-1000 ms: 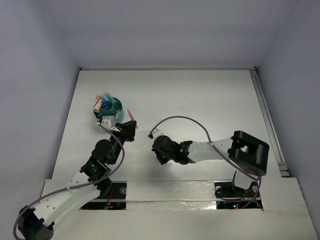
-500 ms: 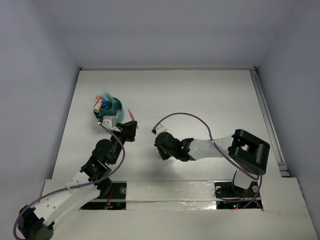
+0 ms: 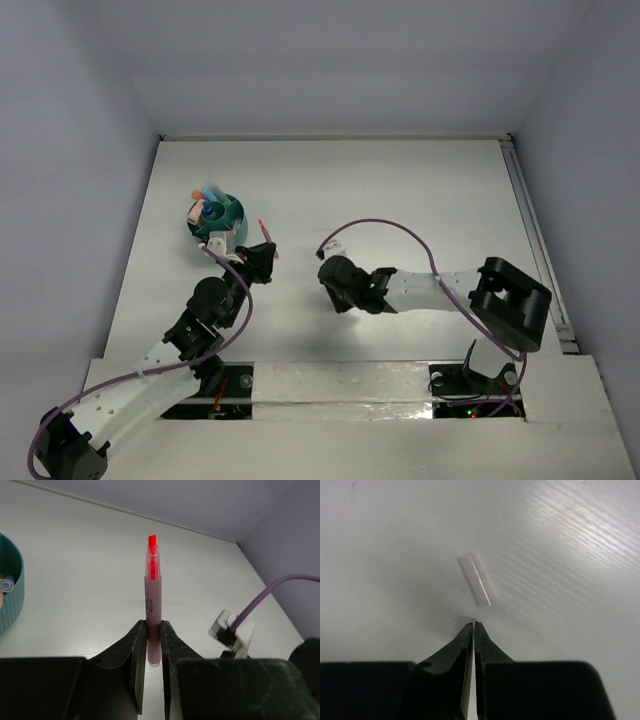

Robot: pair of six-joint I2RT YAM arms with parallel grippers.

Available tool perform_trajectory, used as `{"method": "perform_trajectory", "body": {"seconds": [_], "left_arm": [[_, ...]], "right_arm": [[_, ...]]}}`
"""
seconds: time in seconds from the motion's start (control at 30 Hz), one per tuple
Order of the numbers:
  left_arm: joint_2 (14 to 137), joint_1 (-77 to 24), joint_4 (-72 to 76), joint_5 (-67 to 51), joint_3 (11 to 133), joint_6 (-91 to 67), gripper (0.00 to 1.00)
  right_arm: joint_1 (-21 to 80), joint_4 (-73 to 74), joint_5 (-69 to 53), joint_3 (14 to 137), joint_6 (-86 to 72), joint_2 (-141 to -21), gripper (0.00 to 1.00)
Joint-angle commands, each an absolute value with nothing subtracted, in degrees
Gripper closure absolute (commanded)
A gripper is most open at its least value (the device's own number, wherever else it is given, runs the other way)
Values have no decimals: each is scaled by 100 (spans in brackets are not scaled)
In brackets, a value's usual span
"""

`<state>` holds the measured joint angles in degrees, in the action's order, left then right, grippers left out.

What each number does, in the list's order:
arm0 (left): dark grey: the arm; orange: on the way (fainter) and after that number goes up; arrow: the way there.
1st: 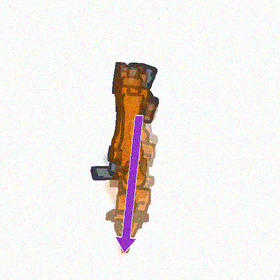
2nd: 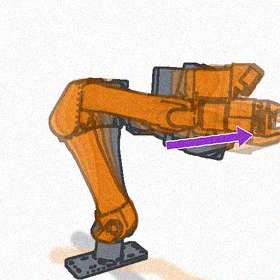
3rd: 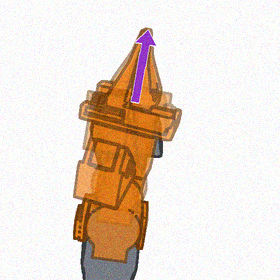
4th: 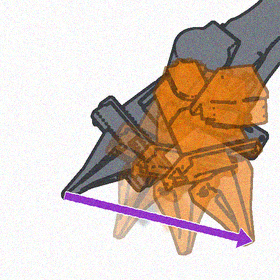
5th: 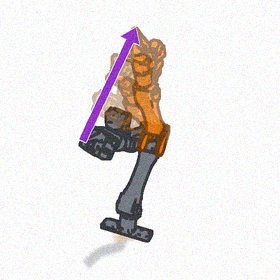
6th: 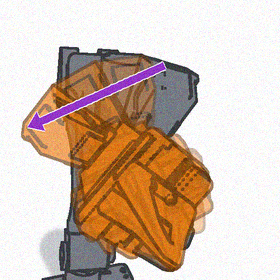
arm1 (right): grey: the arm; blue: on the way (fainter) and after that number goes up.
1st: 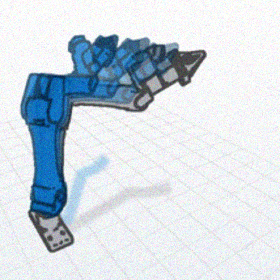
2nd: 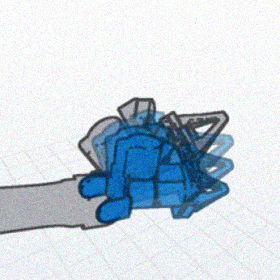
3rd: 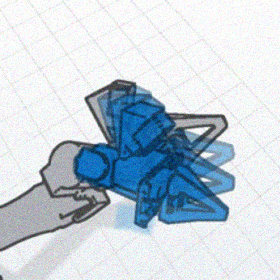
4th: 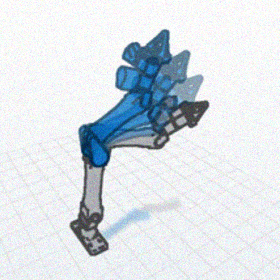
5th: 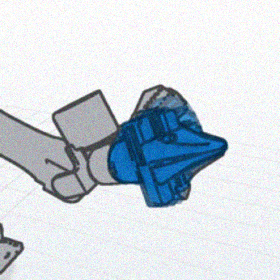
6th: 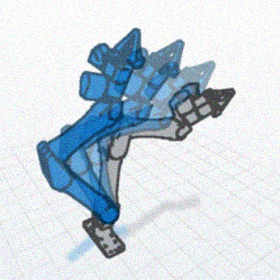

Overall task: Sort the stationery into containers
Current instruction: Move the pen cap to the center of the board.

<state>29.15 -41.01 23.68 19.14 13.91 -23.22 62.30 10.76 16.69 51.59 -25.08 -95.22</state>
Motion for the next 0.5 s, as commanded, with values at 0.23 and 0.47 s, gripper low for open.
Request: {"method": "perform_trajectory", "body": {"seconds": [0.23, 0.47], "left_arm": [[2962, -4069, 2786, 1609, 1354, -2434, 100], [2883, -4069, 2786, 1477, 1354, -2478, 100]], "right_arm": [[5134, 1538, 625, 5889, -3269, -8912, 51], [5080, 1538, 70, 5810, -3445, -9009, 50]]}}
